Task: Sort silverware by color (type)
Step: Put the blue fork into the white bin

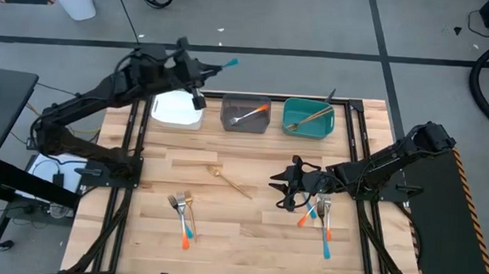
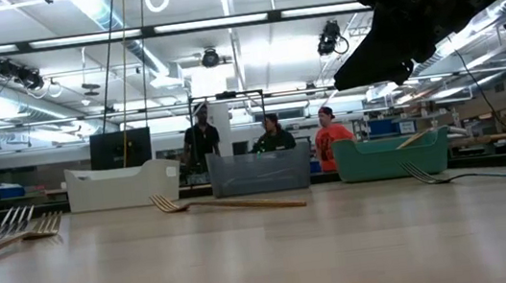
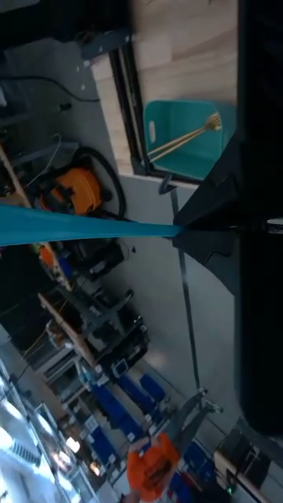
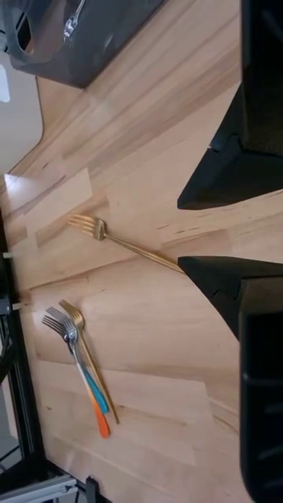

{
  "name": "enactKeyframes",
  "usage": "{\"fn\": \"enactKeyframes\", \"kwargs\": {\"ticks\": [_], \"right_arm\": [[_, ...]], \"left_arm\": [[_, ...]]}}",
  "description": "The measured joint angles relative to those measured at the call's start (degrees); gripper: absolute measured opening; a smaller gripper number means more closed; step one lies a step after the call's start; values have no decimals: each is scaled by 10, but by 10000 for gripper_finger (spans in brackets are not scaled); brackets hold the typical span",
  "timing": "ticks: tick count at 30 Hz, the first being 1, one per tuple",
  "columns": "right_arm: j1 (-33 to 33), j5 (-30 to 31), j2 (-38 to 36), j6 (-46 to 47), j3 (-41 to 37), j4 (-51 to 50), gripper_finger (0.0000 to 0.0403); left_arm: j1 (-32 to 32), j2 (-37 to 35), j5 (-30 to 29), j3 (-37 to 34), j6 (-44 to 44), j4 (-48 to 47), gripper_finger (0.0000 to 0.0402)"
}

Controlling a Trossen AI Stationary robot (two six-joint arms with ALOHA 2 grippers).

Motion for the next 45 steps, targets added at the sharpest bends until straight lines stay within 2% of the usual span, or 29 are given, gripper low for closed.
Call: {"fn": "enactKeyframes", "kwargs": {"ticks": [13, 21, 33, 38, 45], "right_arm": [[0, 0, 0, 0, 0, 0, 116], [0, 0, 0, 0, 0, 0, 116], [0, 0, 0, 0, 0, 0, 116], [0, 0, 0, 0, 0, 0, 116], [0, 0, 0, 0, 0, 1, 116]], "left_arm": [[76, -19, 0, 0, -12, -17, 9], [141, -18, 3, 0, -18, -101, 9], [241, -18, 92, 0, -50, -211, 9], [260, -18, 124, 0, -58, -240, 9], [264, -14, 128, -1, -57, -274, 9]]}}
